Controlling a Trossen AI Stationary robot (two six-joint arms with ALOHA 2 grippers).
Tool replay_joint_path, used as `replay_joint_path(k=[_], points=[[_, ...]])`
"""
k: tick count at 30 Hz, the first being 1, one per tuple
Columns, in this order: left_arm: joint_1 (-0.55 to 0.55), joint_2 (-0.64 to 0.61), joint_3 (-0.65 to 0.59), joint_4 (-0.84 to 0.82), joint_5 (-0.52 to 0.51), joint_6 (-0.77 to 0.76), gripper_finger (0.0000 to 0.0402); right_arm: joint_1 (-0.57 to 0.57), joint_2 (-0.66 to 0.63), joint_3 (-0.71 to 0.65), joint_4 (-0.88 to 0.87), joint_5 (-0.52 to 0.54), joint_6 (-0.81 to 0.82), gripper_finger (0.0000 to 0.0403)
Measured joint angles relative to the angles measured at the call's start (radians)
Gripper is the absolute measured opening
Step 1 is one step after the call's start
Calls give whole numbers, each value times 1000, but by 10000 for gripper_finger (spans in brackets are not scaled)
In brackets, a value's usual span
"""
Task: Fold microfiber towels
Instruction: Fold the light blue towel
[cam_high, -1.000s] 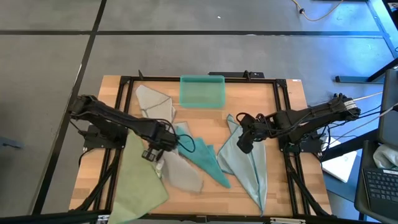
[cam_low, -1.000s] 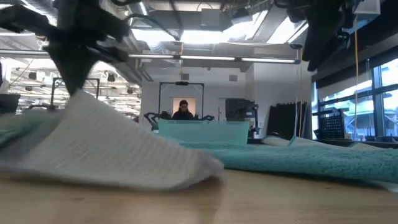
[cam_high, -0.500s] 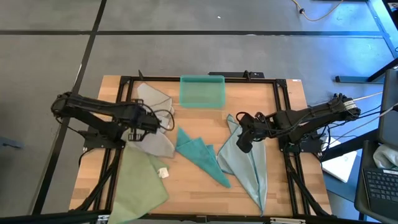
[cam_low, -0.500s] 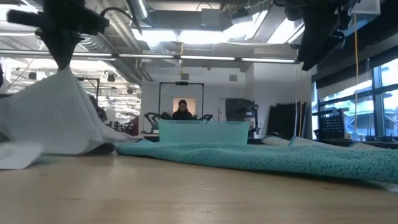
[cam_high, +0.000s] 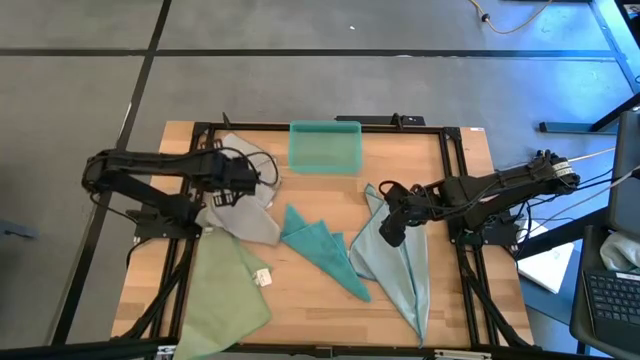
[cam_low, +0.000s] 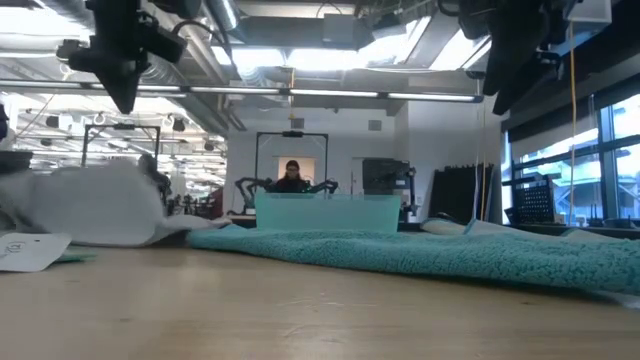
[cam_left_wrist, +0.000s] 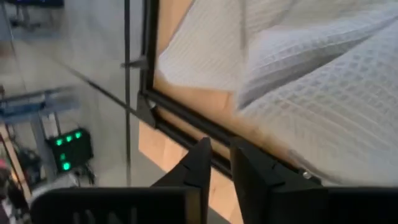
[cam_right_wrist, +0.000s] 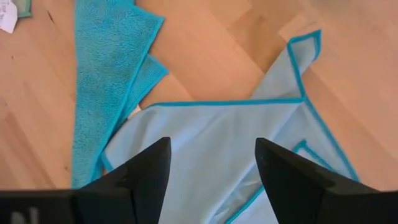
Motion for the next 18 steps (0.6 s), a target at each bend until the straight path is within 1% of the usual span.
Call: replay_joint_path(k=[3,4,6,8,10,11,12,14,16,18], points=[[41,-3,0,4,3,-32,81,0,0,0,1,-3,25,236],[48,-3,4,10,25,-57,86,0,0,0,0,-5,28,236],[50,-3,23,89,139,-89,94,0,0,0,0,-13,36,236],[36,-11,32,283,319,-95,97,0,0,0,2,-21,49,236],[15,-27,34,534,491,-93,97,0,0,2,2,-30,61,236],[3,-27,36,662,545,-85,96,0,0,5,3,-35,72,236],[-10,-17,37,772,565,-64,96,0,0,8,4,-38,78,236],[-43,28,37,923,559,60,96,0,0,14,4,-52,99,236],[-72,88,35,990,550,269,101,0,0,22,0,-71,104,236],[-93,155,35,1035,574,436,109,0,-1,31,3,-93,105,236]])
